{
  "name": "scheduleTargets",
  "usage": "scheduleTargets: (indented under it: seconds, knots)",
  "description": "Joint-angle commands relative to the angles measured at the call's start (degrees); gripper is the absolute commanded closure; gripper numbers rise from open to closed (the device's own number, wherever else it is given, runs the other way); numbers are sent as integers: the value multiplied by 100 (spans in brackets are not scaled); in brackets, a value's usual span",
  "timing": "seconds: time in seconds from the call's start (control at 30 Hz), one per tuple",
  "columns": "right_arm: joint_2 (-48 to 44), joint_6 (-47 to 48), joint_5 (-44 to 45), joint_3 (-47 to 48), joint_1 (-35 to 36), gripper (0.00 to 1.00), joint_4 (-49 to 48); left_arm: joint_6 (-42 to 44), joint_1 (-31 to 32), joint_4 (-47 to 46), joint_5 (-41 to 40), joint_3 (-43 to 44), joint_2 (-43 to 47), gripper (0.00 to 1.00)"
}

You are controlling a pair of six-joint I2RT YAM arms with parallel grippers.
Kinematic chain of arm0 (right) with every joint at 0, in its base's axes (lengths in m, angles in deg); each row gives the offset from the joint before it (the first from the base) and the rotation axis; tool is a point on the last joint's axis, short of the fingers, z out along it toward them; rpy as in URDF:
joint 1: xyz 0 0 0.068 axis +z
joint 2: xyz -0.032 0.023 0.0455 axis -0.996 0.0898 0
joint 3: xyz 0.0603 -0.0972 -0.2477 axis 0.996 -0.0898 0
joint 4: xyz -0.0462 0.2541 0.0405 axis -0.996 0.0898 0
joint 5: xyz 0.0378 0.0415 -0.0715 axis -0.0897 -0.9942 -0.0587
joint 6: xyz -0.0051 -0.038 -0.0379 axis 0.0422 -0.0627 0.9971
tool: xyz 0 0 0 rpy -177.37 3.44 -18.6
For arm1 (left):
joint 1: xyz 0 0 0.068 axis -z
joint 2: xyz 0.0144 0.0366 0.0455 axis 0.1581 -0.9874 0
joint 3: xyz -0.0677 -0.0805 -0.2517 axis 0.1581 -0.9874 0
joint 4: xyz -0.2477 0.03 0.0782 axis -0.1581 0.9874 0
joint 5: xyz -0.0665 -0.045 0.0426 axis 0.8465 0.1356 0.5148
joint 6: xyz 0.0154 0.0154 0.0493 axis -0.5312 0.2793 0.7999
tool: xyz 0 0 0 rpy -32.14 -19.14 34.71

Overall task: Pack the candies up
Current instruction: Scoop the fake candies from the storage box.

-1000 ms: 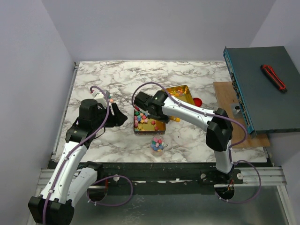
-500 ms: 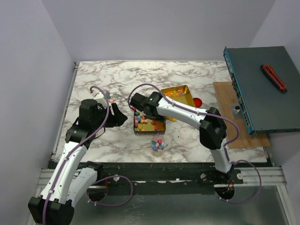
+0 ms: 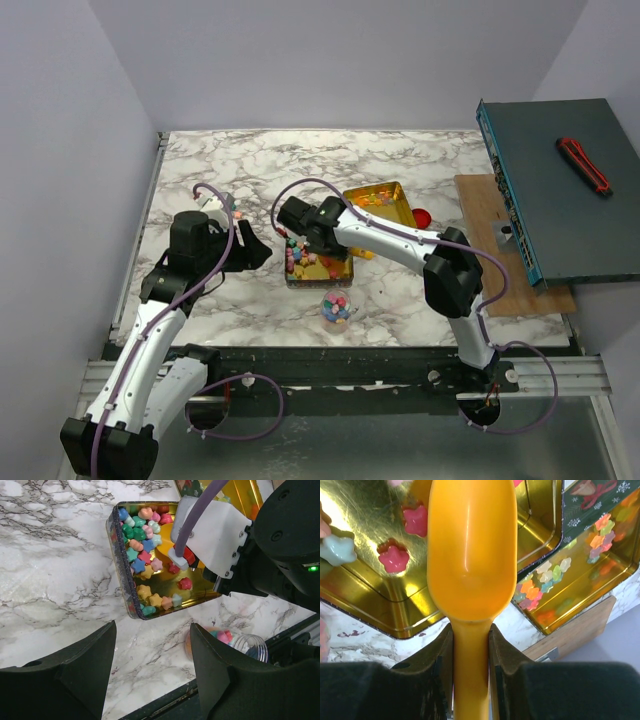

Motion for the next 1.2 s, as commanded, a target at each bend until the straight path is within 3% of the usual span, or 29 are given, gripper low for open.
scheduleTargets:
  seconds: [0.0, 0.8, 1.17]
  knots:
    - [192, 118, -391, -229, -8, 99, -520, 10, 24, 95, 54, -9, -11, 37]
    - [-118, -28, -1628, -1025, -202, 100, -2494, 29, 23, 104, 52, -18, -151, 37]
    - [-707, -446, -2018, -1895, -498, 100, -3627, 51, 24, 106, 18, -6, -233, 37]
